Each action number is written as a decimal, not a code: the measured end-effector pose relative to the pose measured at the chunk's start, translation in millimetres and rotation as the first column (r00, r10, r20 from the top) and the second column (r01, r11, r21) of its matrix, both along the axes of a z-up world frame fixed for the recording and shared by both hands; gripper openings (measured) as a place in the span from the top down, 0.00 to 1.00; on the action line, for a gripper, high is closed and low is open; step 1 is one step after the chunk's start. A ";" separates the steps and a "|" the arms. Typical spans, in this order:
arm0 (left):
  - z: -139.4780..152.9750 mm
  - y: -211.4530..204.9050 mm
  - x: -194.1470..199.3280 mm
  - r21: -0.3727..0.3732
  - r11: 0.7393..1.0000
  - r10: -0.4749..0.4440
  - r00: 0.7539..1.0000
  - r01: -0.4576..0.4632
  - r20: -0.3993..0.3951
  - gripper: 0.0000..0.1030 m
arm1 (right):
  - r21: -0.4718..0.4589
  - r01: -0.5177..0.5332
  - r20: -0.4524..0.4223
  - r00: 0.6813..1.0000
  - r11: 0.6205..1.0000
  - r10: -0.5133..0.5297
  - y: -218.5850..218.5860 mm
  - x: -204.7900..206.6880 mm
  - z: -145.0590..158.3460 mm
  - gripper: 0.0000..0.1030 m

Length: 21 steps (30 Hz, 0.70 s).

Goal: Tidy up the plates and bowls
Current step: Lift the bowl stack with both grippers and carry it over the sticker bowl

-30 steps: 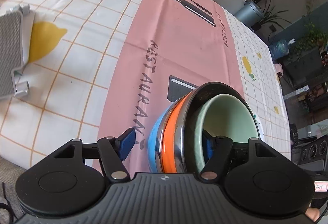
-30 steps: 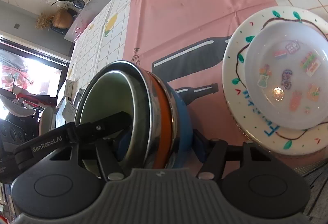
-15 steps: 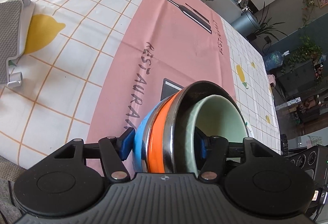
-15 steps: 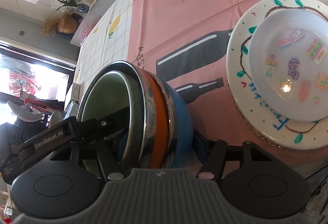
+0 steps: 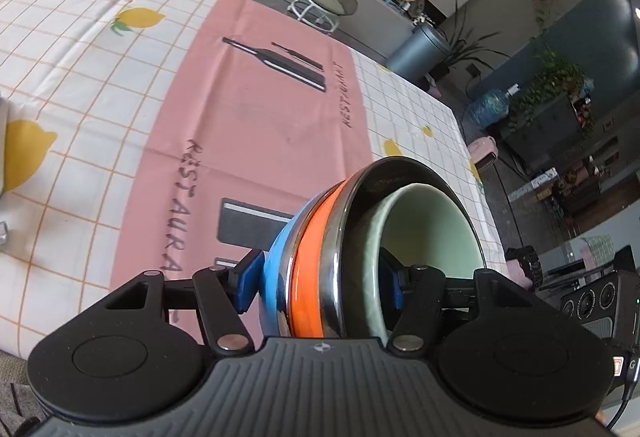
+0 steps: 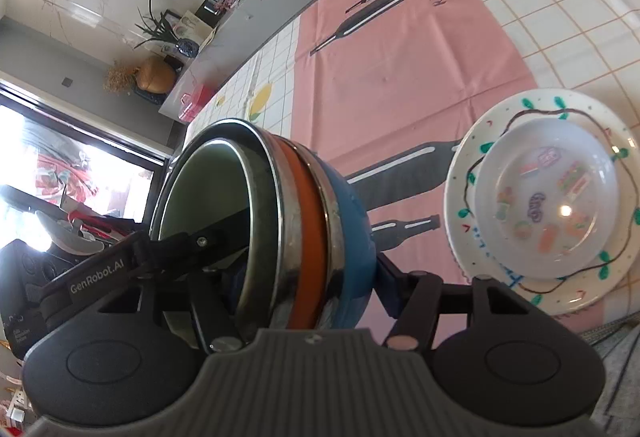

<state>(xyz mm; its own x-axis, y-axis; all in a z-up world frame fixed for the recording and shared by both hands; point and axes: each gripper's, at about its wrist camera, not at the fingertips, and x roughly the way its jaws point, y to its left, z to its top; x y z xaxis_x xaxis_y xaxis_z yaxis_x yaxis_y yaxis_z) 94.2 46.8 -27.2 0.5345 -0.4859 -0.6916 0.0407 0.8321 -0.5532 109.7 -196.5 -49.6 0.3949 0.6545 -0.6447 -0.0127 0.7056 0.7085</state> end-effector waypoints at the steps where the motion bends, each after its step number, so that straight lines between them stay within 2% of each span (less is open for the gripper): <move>1: 2.4 -8.7 2.1 0.005 1.000 -0.020 1.000 0.020 0.006 0.34 | 0.008 0.012 -0.005 1.000 1.000 -0.012 -7.9 -1.0 2.2 0.41; 7: 1.9 -63.1 24.7 -0.002 0.991 -0.135 0.991 0.135 -0.009 0.34 | 0.020 0.130 -0.001 0.992 0.991 -0.130 -65.9 -9.4 13.2 0.42; 11: -13.2 -87.6 42.6 -0.006 0.981 -0.196 0.979 0.196 -0.054 0.35 | 0.046 0.204 -0.044 0.978 0.978 -0.202 -97.5 -13.7 3.0 0.43; 21: -45.2 -103.3 64.5 -0.040 0.965 -0.262 0.959 0.259 -0.110 0.34 | 0.006 0.253 -0.110 0.962 0.967 -0.251 -118.5 -8.8 -22.4 0.43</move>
<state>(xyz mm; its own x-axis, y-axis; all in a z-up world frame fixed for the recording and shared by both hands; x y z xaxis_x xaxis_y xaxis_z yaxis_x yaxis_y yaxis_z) 158.7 -56.5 -72.4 0.3058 -0.6154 -0.7265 0.1902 0.7871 -0.5868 100.9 -315.0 -71.9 0.4781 0.5556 -0.6802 0.2409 0.6618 0.7099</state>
